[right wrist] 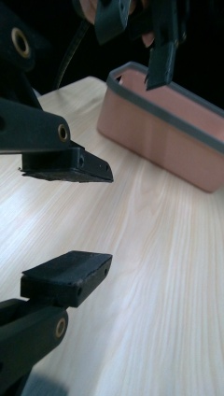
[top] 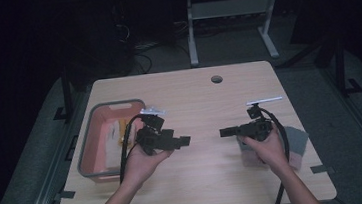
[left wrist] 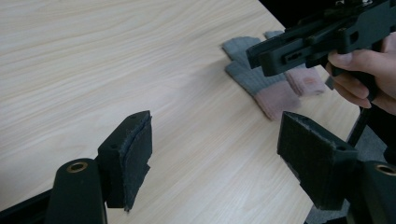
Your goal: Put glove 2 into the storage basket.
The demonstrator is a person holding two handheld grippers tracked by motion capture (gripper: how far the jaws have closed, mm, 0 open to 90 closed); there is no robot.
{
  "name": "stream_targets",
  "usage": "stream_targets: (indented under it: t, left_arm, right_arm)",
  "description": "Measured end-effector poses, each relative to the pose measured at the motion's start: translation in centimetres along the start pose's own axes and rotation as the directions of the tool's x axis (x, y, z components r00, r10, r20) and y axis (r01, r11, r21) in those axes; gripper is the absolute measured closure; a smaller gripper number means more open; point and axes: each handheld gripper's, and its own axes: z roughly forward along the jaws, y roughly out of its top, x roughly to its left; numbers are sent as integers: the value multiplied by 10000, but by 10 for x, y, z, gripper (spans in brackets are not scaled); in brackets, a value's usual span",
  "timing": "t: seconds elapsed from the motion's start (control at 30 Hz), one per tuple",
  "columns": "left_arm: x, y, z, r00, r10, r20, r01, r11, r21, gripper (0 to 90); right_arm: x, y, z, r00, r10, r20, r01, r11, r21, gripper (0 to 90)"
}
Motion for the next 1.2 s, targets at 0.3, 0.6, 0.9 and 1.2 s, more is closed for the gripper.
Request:
stream_targets:
  t: [0.3, 0.6, 0.9, 1.2]
  left_arm:
    - [-15, 2, 21, 9992, 118, 386, -119, 9999, 19, 266]
    - [-26, 1, 43, 9966, 314, 762, -323, 9994, 102, 266]
    - [-41, -2, 63, 9902, 490, 1308, -506, 9987, 84, 265]
    - [-47, -4, 76, 9878, 581, 1447, -612, 9980, 175, 265]
  right_arm:
    - [-15, -13, -22, 9995, 195, 254, -190, 9996, -192, 524]
    - [-31, -25, -48, 9961, 370, 806, -343, 9988, -346, 516]
    - [-42, -39, -73, 9846, 229, 1736, -163, 9991, -393, 530]
    - [-51, -51, -94, 9565, -204, 2909, 287, 9993, -244, 551]
